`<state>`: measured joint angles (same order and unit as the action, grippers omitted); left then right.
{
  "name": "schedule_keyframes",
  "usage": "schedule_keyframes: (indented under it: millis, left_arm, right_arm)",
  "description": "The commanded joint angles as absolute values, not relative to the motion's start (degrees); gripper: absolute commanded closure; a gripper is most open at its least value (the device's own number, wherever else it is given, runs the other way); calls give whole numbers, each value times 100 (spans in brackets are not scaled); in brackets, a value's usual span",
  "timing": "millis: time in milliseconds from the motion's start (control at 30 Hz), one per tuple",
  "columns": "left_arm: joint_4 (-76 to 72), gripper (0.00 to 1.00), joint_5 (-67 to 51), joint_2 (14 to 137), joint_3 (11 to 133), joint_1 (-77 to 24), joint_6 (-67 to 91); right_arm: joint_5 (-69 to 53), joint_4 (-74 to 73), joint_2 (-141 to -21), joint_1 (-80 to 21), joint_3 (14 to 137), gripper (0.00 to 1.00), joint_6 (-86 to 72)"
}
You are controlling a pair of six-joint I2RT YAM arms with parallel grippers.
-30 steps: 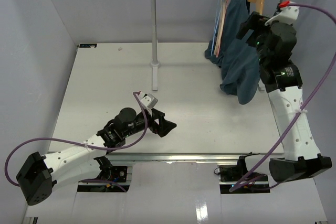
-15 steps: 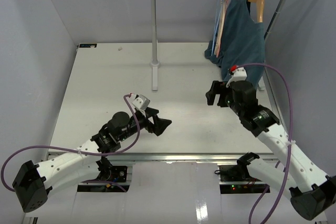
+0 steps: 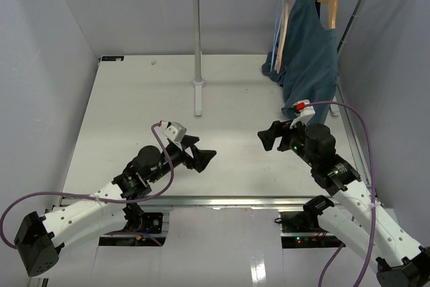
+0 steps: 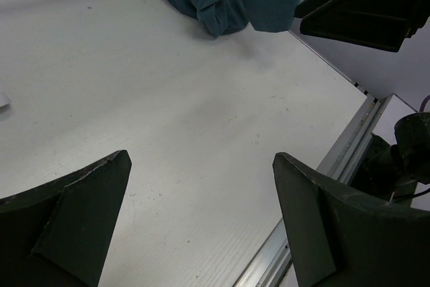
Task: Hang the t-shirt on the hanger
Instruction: Reset both arms
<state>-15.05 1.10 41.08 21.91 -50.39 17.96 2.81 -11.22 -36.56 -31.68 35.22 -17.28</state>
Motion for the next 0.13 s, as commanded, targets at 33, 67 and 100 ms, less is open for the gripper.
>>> schedule_keyframes:
  millis: [33, 67, 100]
  left_arm:
    - [-1571, 2, 236, 3888, 2095, -5062, 1702]
    - [-1572, 2, 226, 3895, 2102, -5062, 1705]
    - [-1566, 2, 214, 3901, 2108, -5062, 1705]
  right_arm:
    - [253, -699, -3457, -3193, 3420, 10, -1431]
    - [267, -686, -3457, -3191, 3401, 10, -1405]
    - [285, -686, -3469, -3190, 3394, 10, -1357]
